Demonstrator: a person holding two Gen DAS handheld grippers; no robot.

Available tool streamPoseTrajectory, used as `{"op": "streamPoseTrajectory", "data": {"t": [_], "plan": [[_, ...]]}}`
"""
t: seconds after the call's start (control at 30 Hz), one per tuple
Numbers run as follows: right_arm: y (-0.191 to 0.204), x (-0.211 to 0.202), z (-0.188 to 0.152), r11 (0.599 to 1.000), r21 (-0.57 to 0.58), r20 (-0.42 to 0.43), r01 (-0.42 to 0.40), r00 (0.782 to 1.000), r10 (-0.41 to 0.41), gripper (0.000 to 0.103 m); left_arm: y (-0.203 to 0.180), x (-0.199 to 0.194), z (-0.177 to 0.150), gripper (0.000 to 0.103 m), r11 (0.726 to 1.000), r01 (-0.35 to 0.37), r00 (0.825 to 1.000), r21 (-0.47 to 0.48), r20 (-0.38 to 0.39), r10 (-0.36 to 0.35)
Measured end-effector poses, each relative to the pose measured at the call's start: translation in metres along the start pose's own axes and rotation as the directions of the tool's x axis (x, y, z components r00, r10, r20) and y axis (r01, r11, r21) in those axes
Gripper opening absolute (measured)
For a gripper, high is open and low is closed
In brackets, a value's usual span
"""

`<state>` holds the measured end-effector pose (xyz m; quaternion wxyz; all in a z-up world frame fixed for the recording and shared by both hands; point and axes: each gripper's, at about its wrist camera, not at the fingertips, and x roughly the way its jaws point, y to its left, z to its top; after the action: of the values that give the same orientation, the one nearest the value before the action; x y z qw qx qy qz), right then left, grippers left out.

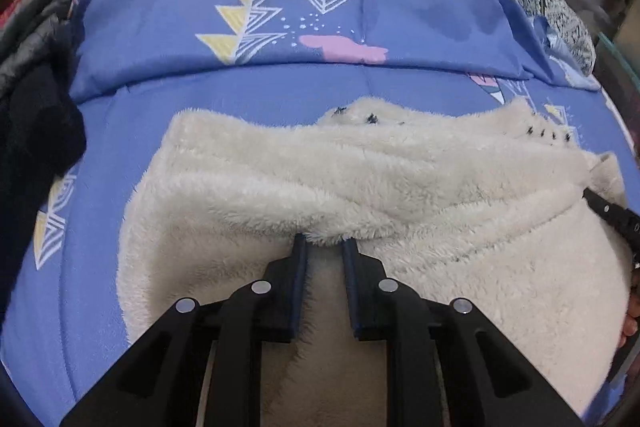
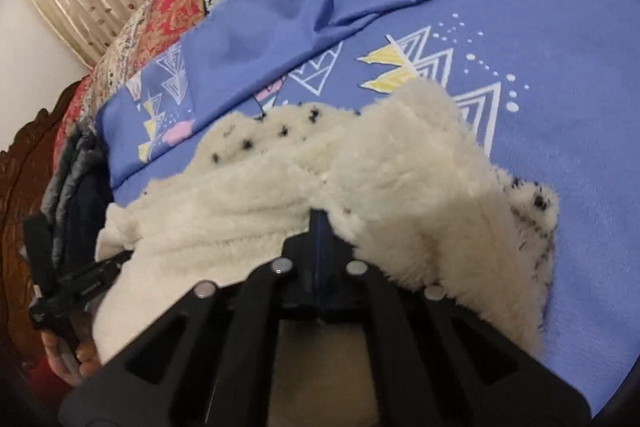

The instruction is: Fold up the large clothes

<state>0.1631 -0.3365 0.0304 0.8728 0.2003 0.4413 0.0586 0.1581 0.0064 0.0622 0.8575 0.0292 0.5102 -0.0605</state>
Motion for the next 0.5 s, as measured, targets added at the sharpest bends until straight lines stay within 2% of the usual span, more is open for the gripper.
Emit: {"op": "streamPoseTrajectory", "data": {"t": [0.07,0.2,0.23,0.27,0.3,0.33,0.4,0.5], "plan": [[0.008,0.0,-0.003,0.999,-0.031,0.007,0.026,1.0,-0.026,0.0,-0.004,-0.002,0.0,0.043,1.0,-0.014,1.0,0.017,0.007,0.014],[0.007,-0.021,0.0,0.999,0.008,0.018,-0.034,0.999,0.033,0.0,-0.005,-0.012,0.0,0.043,1.0,-0.018,1.0,0.022,-0.007,0.018],[0.01,-0.035,-0.004,0.999,0.018,0.039,-0.047,0.998,0.046,0.005,-0.004,-0.015,-0.001,0.043,0.999,-0.023,1.0,0.026,-0.011,0.023],[0.015,-0.048,-0.009,0.998,0.017,0.061,-0.061,0.996,0.06,0.019,-0.005,-0.016,-0.002,0.043,0.999,-0.026,1.0,0.029,-0.012,0.026],[0.02,-0.062,-0.016,0.997,0.01,0.084,-0.073,0.994,0.072,0.029,-0.004,-0.019,-0.005,0.043,0.999,-0.03,0.999,0.031,-0.011,0.03],[0.025,-0.083,-0.029,0.997,0.0,0.115,-0.079,0.99,0.078,0.044,-0.004,-0.022,-0.007,0.043,0.999,-0.034,0.999,0.034,-0.008,0.034],[0.029,-0.109,-0.05,0.996,-0.011,0.141,-0.089,0.986,0.089,0.046,-0.003,-0.028,-0.012,0.043,0.998,-0.046,0.999,0.041,-0.002,0.046],[0.024,-0.144,-0.087,0.994,0.033,0.173,-0.101,0.98,0.093,0.046,-0.002,-0.036,-0.018,0.043,0.997,-0.058,0.998,0.045,0.002,0.058]]}}
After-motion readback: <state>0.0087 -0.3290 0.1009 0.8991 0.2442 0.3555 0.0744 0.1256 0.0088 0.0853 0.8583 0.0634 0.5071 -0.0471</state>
